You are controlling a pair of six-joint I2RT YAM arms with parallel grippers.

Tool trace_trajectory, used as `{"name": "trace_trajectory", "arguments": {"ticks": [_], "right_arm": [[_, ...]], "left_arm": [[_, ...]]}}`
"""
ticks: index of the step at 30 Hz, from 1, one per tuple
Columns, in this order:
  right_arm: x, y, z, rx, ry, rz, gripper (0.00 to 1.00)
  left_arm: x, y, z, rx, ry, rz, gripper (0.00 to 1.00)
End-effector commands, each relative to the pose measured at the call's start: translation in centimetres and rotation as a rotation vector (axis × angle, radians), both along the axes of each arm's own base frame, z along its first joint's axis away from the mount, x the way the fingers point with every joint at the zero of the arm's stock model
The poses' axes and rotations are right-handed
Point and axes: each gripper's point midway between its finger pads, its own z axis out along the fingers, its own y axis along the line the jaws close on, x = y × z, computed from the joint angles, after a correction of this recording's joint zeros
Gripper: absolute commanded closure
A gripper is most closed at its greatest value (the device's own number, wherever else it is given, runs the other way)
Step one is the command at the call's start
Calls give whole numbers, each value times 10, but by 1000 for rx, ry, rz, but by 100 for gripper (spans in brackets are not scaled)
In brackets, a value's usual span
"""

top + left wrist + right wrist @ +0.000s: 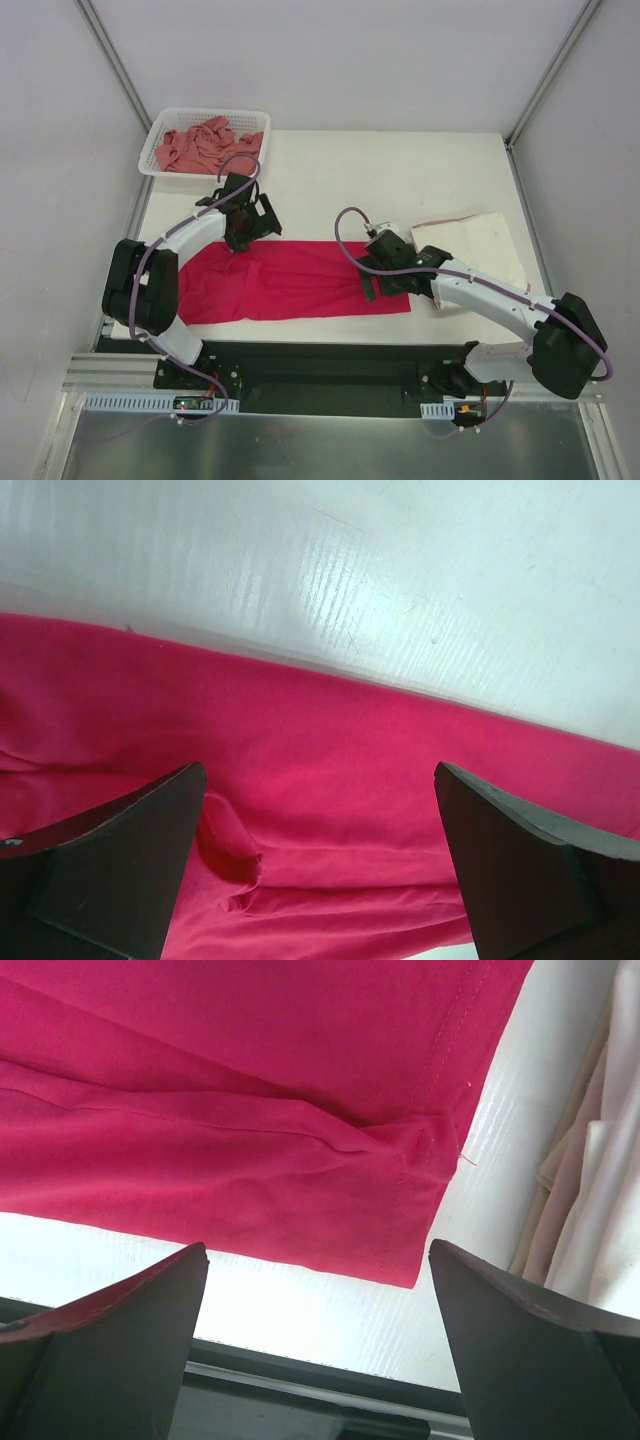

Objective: Fold and stack the t-shirts
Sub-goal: Fold the tshirt

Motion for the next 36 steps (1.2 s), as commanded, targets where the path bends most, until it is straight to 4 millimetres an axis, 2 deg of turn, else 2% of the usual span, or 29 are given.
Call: {"name": "trace_trajectory", "arguments": {"ticks": [1, 2, 4, 5, 6, 8, 9, 12, 15, 20, 24, 29, 31, 36], "right_arm": [[7, 1, 13, 23, -37, -27, 3], [7, 3, 13, 27, -34, -23, 3], [7, 6, 11, 30, -28, -17, 3], [7, 7, 11, 33, -22, -15, 3], [7, 8, 10, 32, -17, -12, 3], [6, 10, 9, 38, -12, -8, 3], [6, 10, 7, 36, -8, -6, 3], [5, 12, 4, 34, 3, 1, 3], [5, 15, 2, 40, 12, 6, 3], [3, 20, -1, 60, 33, 10, 3], [1, 16, -1, 53, 31, 5, 3], [2, 12, 2, 45, 13, -9, 3], [2, 10, 3, 41, 7, -11, 3], [1, 5, 4, 43, -7, -21, 3]], "left_arm": [[-4, 8, 33, 44, -90, -47, 1], [-7, 10, 45, 37, -123, -52, 1], [-21, 14, 45, 35, -122, -48, 1], [-27, 16, 53, 25, -149, -41, 1], [-38, 19, 44, 30, -126, -39, 1], [-49, 26, 44, 38, -140, -14, 1], [-60, 29, 32, 41, -110, -11, 1], [-76, 32, 15, 35, -64, 19, 1], [-77, 32, 5, 22, -40, 62, 1], [-62, 55, -9, 147, -36, 166, 1], [-44, 65, -6, 203, -48, 196, 1], [-26, 85, -17, 261, -9, 234, 1], [-14, 88, -12, 264, -19, 231, 1], [22, 109, 19, 360, -116, 252, 1]]}}
